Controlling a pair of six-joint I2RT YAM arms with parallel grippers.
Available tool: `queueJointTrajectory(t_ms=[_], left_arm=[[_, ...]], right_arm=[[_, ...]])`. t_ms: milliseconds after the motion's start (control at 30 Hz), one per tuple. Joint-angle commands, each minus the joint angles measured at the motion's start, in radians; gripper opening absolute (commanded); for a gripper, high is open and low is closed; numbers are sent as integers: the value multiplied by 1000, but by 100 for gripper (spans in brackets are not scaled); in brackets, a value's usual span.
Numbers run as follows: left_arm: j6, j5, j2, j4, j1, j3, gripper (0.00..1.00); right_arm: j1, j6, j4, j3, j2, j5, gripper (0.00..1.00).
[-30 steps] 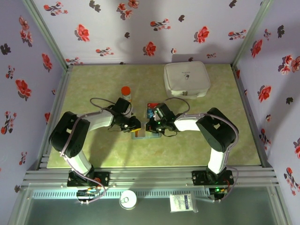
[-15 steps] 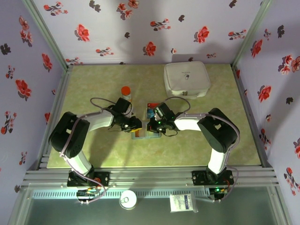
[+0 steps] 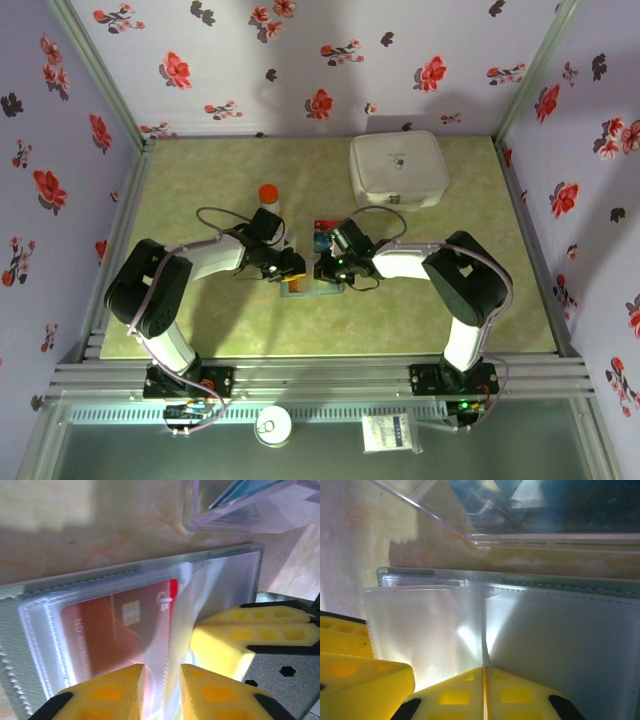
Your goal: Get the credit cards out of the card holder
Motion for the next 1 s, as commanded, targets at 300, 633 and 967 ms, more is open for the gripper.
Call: queueJointTrajectory(t_ms=[300, 633, 967], left_arm=[[-28, 25, -42, -37, -41, 71, 31], [-38, 28, 33, -33, -95, 144, 39], [-49, 25, 131, -8, -145, 209, 50]], right_arm=[[-25, -54, -175, -14, -207, 144, 13], [-118, -81, -326, -62, -395, 252, 14], [-152, -90, -372, -84, -474, 242, 17]])
